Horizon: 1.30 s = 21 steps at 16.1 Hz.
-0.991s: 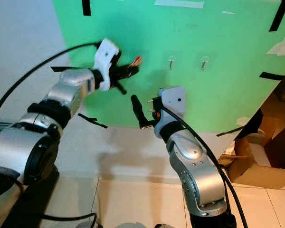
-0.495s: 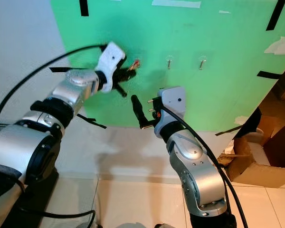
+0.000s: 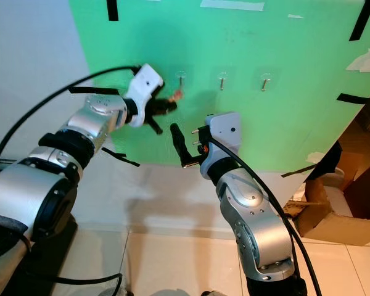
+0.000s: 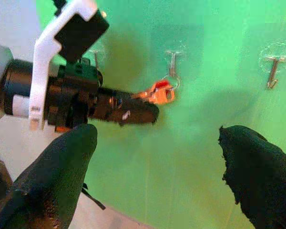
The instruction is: Hang keys on a hook
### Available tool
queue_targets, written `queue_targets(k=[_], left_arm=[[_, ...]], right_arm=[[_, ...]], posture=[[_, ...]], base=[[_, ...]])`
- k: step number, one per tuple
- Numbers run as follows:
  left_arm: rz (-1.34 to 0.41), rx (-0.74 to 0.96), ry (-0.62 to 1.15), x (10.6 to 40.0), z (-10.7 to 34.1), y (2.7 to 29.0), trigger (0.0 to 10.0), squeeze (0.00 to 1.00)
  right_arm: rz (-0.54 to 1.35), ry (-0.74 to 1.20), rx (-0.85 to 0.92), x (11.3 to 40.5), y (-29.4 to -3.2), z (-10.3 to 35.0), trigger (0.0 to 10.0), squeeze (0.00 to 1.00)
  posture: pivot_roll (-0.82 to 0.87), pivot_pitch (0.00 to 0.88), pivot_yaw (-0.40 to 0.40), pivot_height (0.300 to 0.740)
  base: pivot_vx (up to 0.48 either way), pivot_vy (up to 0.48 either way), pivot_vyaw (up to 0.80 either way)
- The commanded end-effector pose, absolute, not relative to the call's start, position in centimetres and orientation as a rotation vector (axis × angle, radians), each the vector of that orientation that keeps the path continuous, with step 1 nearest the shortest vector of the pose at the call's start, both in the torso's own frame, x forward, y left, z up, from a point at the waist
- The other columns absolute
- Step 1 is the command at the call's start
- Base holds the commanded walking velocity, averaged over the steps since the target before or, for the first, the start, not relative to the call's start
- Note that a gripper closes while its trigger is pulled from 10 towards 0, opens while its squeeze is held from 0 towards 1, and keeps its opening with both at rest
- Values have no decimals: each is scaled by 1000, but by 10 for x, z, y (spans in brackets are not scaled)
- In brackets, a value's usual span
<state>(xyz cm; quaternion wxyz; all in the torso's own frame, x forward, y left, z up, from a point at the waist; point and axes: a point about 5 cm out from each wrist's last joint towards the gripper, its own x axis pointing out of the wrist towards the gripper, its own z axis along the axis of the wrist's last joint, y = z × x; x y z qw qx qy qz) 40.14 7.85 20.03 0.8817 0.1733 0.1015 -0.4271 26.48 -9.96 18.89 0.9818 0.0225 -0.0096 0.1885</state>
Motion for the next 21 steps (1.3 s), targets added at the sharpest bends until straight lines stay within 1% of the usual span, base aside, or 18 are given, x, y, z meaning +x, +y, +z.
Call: queue_targets(k=[1, 3, 5, 9, 15, 16, 17, 18, 19, 20, 21], left_arm=[[-934, 402, 223, 399, 198, 77, 0, 0], [-934, 415, 221, 399, 198, 78, 0, 0], [-891, 422, 208, 401, 199, 82, 0, 0], [-862, 448, 211, 402, 199, 85, 0, 0], [-828, 442, 192, 404, 202, 82, 0, 0], [-821, 451, 195, 404, 201, 82, 3451, 0], [-811, 444, 205, 404, 200, 82, 10000, 0], [-808, 434, 210, 404, 199, 82, 10000, 0], [-804, 445, 209, 404, 199, 83, 10000, 435], [-801, 449, 206, 405, 199, 84, 10000, 1000], [-801, 430, 202, 404, 199, 85, 10000, 1000]], right_arm=[[367, -15, 39, 267, -101, 188, 10000, 0], [367, -15, 39, 267, -101, 188, 10000, 0], [367, -16, 39, 267, -101, 188, 10000, 0], [368, -16, 38, 267, -101, 188, 10000, 0], [370, -33, 46, 267, -102, 191, 10000, 0], [368, -37, 48, 267, -102, 192, 10000, 0], [368, -37, 48, 267, -103, 192, 10000, 0], [368, -37, 47, 267, -102, 192, 10000, 0], [368, -36, 48, 267, -102, 192, 10000, 0], [368, -36, 48, 267, -102, 192, 10000, 0], [369, -36, 50, 267, -102, 192, 10000, 0]], posture=[[-102, 0, 26, 740], [-101, 0, 28, 740], [-101, 0, 28, 740], [-101, 0, 26, 740], [-105, 0, 28, 740], [-105, 0, 28, 740], [-105, 0, 28, 740], [-105, 0, 28, 740], [-106, 0, 27, 740], [-106, 0, 27, 740], [-104, 0, 25, 740]], base=[[0, 0, 0], [0, 0, 0], [0, 0, 0], [0, 0, 0], [0, 0, 0], [0, 0, 0], [0, 0, 0], [0, 0, 0], [0, 0, 0], [0, 0, 0], [0, 0, 0]])
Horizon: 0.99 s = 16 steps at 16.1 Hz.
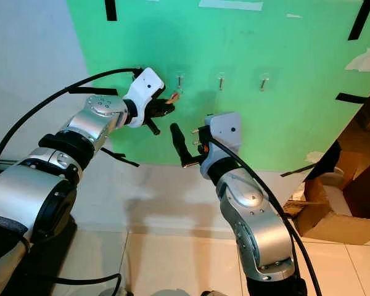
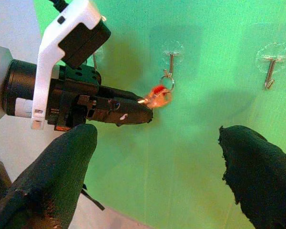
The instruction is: Hang keys on a hook
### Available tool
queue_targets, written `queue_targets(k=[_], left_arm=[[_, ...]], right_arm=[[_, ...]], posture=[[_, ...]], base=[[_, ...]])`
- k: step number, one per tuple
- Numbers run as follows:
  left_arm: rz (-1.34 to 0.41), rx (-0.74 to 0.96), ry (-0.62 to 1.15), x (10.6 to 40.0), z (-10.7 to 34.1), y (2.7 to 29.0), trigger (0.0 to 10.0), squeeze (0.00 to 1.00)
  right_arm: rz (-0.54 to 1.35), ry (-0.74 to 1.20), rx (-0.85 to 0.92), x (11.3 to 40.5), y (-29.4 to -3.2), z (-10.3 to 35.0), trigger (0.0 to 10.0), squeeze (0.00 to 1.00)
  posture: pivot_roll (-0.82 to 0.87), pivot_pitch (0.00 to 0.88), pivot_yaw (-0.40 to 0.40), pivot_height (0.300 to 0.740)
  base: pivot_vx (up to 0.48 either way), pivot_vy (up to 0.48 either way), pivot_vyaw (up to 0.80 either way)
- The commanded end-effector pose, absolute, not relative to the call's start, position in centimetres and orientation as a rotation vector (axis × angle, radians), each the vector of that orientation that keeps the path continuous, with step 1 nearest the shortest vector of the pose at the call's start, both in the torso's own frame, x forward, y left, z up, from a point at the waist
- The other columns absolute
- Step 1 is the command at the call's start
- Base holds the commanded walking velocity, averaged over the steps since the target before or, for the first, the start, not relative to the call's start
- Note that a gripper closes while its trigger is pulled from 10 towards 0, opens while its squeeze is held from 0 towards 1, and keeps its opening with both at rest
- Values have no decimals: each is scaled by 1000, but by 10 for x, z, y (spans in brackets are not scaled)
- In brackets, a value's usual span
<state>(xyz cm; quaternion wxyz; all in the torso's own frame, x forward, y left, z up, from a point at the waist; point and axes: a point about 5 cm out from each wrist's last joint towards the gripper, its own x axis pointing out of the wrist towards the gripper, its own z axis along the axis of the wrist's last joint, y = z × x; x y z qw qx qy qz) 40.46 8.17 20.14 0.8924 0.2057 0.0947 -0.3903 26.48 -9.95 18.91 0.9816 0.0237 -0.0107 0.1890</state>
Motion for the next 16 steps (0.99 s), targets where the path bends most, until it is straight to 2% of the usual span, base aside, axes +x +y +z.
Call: queue_targets(k=[1, 4, 7, 8, 9, 12, 14, 16], left_arm=[[-801, 414, 201, 404, 198, 86, 10000, 1000], [-787, 360, 180, 403, 193, 90, 10000, 1000], [-763, 269, 79, 400, 191, 98, 10000, 1000], [-759, 222, 48, 398, 191, 102, 10000, 1000], [-700, 191, -92, 388, 191, 111, 10000, 1000], [-592, 162, -175, 360, 184, 121, 10000, 1000], [-413, 136, -179, 338, 175, 149, 10000, 1000], [-311, 148, -153, 326, 165, 171, 10000, 1000]], right_arm=[[368, -35, 49, 267, -102, 191, 10000, 0], [359, -30, 44, 269, -102, 189, 10000, 0], [326, -22, 42, 273, -107, 186, 10000, 0], [302, -22, 33, 274, -110, 183, 10000, 894], [266, -17, 50, 275, -117, 176, 10000, 1000], [194, -32, 54, 277, -126, 164, 10000, 1000], [161, 18, 93, 276, -133, 149, 10000, 1000], [124, 36, 101, 277, -136, 143, 10000, 1000]], posture=[[-101, 0, 23, 740], [-94, 0, 15, 740], [-84, 0, 5, 740], [-78, 0, 1, 740], [-57, 0, -8, 740], [-39, 0, -19, 740], [-11, 0, -39, 740], [-10, 0, -36, 740]], base=[[0, 0, 0], [0, 0, 0], [0, 0, 0], [0, 0, 0], [0, 0, 0], [0, 0, 0], [0, 0, 0], [0, 0, 0]])
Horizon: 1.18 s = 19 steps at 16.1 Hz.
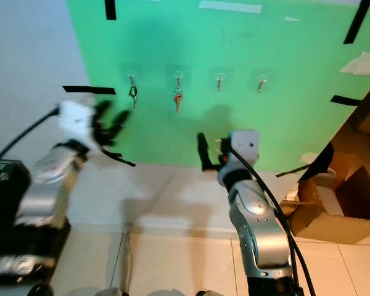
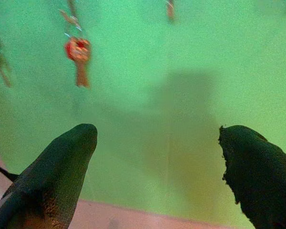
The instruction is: Hang keys on a hook
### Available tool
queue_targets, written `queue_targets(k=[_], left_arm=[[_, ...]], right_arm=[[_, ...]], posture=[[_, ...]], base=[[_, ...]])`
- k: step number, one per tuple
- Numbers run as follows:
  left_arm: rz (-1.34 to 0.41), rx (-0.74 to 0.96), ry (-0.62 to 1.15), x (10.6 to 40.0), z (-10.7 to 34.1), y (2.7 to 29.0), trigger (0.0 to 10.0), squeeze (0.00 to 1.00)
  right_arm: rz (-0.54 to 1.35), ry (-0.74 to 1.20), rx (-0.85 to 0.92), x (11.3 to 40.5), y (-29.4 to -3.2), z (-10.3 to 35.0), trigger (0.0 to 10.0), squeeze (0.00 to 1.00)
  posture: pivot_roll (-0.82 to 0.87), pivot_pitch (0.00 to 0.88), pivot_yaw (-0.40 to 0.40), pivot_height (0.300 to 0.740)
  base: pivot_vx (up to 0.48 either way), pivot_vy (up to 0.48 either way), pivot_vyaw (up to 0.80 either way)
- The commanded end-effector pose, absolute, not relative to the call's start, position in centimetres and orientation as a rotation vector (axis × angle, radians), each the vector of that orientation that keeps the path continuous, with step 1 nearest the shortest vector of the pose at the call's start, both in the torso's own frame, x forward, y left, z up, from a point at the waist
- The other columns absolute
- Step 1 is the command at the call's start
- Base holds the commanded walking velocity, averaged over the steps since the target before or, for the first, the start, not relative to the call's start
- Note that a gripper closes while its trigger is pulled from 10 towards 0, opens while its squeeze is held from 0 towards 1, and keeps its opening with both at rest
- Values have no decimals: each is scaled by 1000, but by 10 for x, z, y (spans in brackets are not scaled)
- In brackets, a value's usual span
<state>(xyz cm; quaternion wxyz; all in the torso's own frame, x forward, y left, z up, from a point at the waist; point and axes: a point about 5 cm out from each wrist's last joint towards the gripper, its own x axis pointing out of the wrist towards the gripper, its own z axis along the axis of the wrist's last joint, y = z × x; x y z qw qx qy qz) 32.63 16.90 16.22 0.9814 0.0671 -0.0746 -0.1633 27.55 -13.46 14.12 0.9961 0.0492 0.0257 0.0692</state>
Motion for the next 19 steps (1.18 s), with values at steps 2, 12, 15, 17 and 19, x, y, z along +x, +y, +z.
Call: queue_targets(k=[2, 12, 15, 17, 19], left_arm=[[-245, 117, -112, 303, 151, 185, 10000, 1000], [-76, 117, 47, 292, 131, 192, 10000, 1000], [-75, 173, 78, 292, 128, 192, 10000, 1000], [-134, 227, 70, 291, 131, 185, 10000, 1000], [-138, 216, 70, 291, 130, 181, 10000, 671]], right_arm=[[92, 46, 186, 279, -139, 137, 10000, 1000], [58, 178, 188, 273, -140, 103, 10000, 1000], [39, 162, 170, 276, -144, 102, 10000, 1000], [26, 162, 148, 278, -148, 100, 10000, 1000], [42, 157, 200, 279, -146, 102, 10000, 1000]], posture=[[-16, 0, -32, 740], [-25, 0, -25, 740], [-24, 0, -33, 740], [-26, 0, -37, 740], [-35, 0, -43, 740]], base=[[0, 0, 0], [0, 0, 400], [0, 0, 800], [0, 0, 800], [0, 0, 800]])
